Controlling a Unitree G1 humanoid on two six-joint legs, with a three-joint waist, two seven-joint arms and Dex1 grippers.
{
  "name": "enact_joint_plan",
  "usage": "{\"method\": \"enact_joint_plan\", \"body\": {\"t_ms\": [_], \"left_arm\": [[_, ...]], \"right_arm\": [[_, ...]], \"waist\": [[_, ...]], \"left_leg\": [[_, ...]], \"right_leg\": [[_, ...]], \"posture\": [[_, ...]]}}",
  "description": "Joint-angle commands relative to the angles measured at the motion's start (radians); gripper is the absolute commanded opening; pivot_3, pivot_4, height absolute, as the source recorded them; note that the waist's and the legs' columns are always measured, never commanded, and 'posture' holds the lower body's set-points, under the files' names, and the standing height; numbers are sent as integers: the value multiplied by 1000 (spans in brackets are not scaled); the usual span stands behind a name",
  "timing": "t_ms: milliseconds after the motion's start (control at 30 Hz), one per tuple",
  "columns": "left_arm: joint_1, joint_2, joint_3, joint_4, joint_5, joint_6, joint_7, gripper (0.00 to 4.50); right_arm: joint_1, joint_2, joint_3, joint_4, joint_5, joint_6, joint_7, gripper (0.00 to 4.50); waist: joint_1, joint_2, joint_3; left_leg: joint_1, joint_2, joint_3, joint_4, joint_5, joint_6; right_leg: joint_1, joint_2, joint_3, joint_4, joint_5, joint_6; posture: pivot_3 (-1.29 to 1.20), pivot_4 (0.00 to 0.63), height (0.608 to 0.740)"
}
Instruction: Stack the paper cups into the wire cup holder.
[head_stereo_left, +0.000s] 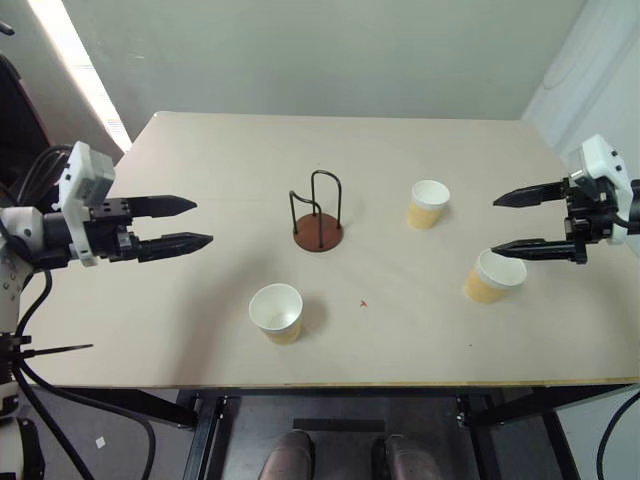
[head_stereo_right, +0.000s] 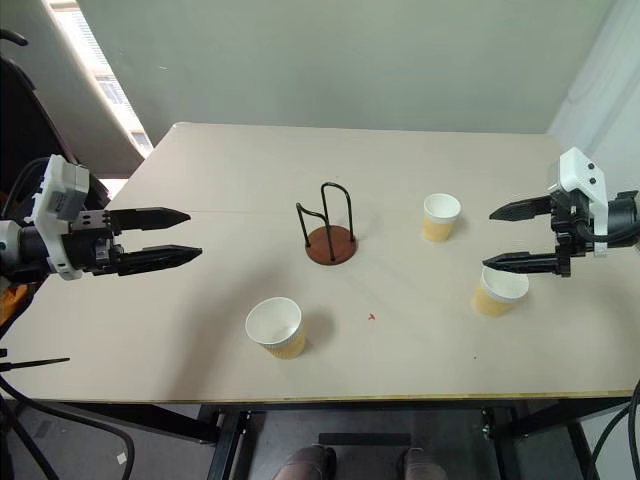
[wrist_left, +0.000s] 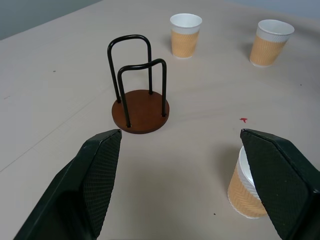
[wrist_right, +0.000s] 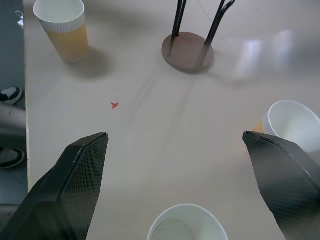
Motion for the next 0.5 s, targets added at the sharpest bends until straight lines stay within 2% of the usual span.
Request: {"method": "enact_joint_plan", "body": {"t_ms": [33,167,267,367,500], "left_arm": [[-7,27,36,-9,0,-8,4,4071],[-15,22,28,1,11,-19,14,4071],[-58,-12,-11,43,70,-68,75,4071],[-139,-88,-104,121,189,-151,183,4071],[-234,-233,-198,244,307,-226,317,4071]], "right_arm": [[-27,-7,-13,3,-3,-14,11,4500],[-22,-4,-15,-5,2,-10,9,4500],[-18,3,-21,-23,11,1,-2,4500],[-23,34,-27,-57,24,21,-41,4500],[-26,104,-38,-165,32,88,-169,4500]], "waist": [[0,0,0],[0,0,0],[0,0,0],[5,0,0],[2,0,0]], "left_leg": [[0,0,0,0,0,0],[0,0,0,0,0,0],[0,0,0,0,0,0],[0,0,0,0,1,0],[1,0,1,1,3,2]], "right_leg": [[0,0,0,0,0,0],[0,0,0,0,0,0],[0,0,0,0,0,0],[0,0,0,0,0,0],[1,-2,0,1,2,-1]], "posture": [[0,150,740],[0,150,740],[0,150,740],[0,150,740],[0,150,740]]}}
